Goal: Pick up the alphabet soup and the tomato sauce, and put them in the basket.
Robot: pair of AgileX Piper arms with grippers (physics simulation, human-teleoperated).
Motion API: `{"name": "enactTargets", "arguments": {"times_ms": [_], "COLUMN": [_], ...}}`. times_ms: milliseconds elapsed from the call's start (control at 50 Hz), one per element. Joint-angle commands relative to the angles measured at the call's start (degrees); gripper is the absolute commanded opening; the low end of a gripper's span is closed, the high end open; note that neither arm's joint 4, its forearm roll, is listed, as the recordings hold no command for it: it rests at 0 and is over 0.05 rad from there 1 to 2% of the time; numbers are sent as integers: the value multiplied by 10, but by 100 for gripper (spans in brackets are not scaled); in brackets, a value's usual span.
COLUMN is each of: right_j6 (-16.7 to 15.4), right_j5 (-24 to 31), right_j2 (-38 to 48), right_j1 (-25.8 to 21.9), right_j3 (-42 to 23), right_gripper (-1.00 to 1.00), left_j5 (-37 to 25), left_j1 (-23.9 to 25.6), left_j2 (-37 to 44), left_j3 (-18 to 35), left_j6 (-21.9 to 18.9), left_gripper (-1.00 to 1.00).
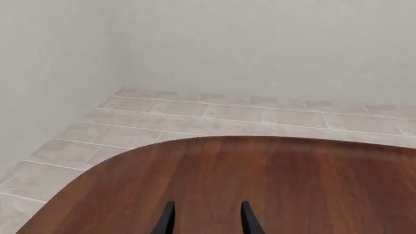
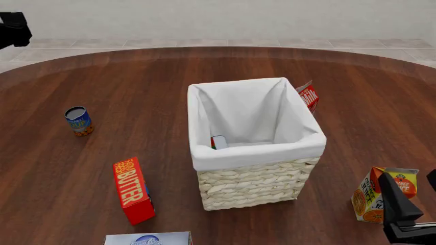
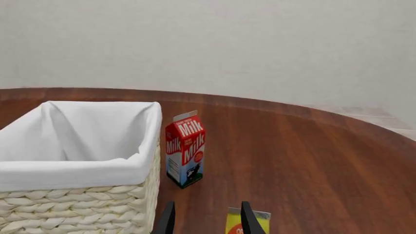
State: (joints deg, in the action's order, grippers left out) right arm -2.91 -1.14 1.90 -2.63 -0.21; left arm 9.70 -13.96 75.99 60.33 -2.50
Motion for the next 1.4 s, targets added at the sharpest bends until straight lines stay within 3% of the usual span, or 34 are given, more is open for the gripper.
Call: {"name": "enactTargets", "arguments": {"times_ms": [20, 420, 1000, 1400], "right_j6": [0, 3, -1, -1], "right_j5": [-2, 5, 4, 7], "right_j2": [2, -5, -3, -6], "right_j1": [0, 1, 2, 3], "right_j3": [0, 0, 1, 0], "right_gripper": [100, 100, 100, 100], "left_j5": [12, 22, 37, 59], "left_j1": [-5, -11, -5, 2], "left_j2": [27, 82, 164, 202], "left_j3": [-15, -36, -7, -26], "left_j6": [-1, -4, -9, -10], "left_gripper": [100, 100, 100, 100]}}
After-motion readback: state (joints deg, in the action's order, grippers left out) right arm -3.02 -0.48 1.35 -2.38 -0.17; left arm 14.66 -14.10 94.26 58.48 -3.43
